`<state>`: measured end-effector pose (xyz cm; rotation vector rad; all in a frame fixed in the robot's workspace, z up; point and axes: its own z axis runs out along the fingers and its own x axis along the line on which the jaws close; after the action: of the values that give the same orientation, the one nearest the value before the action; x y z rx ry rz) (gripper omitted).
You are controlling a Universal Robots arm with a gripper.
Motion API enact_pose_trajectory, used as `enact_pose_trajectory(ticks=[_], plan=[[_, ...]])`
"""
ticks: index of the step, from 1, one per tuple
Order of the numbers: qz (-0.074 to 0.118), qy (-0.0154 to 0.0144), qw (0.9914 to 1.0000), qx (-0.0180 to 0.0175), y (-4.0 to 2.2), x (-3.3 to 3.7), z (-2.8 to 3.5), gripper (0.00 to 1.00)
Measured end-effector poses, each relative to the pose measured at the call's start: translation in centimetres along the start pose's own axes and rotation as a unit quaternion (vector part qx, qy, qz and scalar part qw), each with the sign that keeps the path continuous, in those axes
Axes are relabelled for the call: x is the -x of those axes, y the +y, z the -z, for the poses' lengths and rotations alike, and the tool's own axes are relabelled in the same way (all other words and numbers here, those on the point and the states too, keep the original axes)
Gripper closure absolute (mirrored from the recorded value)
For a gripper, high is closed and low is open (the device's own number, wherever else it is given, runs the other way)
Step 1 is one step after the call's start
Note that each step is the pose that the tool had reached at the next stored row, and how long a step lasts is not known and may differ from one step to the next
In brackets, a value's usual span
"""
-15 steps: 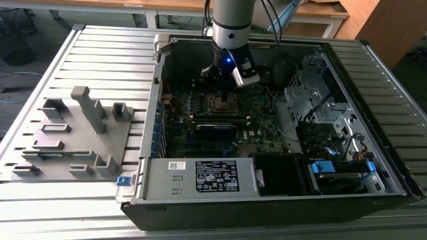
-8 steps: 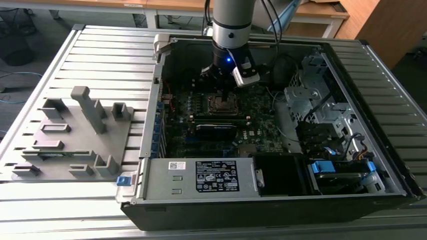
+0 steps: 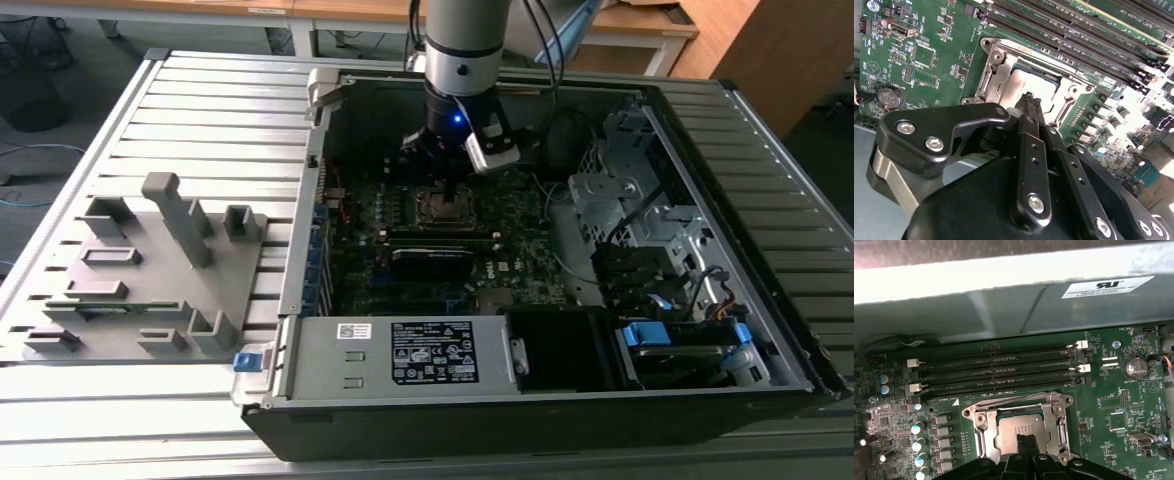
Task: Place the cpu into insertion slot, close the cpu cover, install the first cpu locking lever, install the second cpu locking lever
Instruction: 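Install the second cpu locking lever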
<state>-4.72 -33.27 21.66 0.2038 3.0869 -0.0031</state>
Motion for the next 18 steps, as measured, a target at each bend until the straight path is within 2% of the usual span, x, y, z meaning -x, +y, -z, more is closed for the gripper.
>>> enact_pose_trajectory(ticks=[18], plan=[[0.000,0.0000,1.00000,0.0000,0.00,0.02,0.34,0.89]])
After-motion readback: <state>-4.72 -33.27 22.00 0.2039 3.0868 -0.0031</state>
